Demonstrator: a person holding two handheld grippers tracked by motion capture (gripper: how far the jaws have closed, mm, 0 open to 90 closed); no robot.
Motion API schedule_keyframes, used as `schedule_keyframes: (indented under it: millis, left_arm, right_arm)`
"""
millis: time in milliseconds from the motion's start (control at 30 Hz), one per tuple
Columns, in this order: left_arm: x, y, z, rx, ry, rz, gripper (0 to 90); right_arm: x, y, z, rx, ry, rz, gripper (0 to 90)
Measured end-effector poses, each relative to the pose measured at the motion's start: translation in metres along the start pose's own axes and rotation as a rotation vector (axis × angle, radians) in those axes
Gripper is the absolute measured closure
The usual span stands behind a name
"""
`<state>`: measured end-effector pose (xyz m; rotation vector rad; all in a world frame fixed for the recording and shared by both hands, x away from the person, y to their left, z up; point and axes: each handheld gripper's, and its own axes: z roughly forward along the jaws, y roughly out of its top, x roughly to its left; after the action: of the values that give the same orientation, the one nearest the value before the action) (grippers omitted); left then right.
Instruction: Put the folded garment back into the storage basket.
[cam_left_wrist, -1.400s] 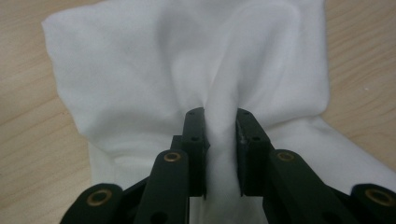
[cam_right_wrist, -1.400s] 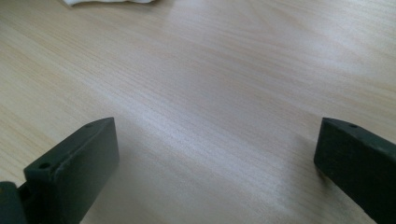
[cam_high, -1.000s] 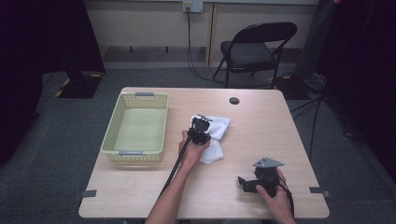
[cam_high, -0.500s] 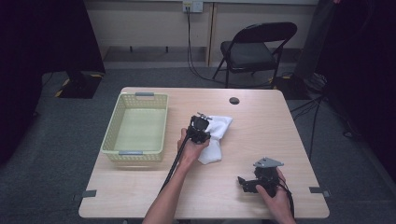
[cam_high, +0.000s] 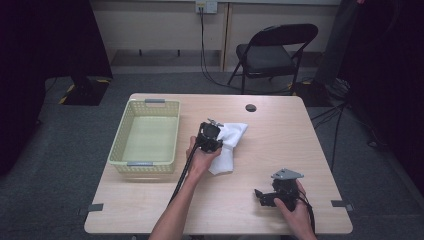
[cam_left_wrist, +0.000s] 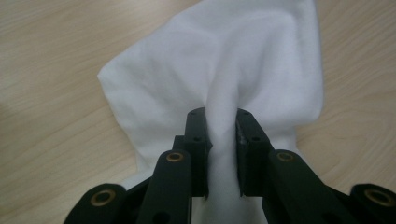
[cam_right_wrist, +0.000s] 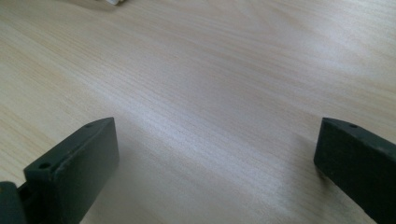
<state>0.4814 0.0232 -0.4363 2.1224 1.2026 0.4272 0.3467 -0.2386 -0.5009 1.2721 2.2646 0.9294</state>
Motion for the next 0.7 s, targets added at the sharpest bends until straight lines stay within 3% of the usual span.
schedule_keyframes:
  millis: [167, 700]
  left_arm:
    - [0.004, 0.001, -0.007, -0.026, -0.012, -0.016, 77.5]
    - [0.009, 0.005, -0.023, -0.043, -0.001, 0.014, 77.6]
  right_arm:
    - [0.0, 0.0, 0.0, 0.0, 0.0, 0.0, 0.0]
    - [0.0, 0.0, 0.0, 0.0, 0.0, 0.0, 0.0]
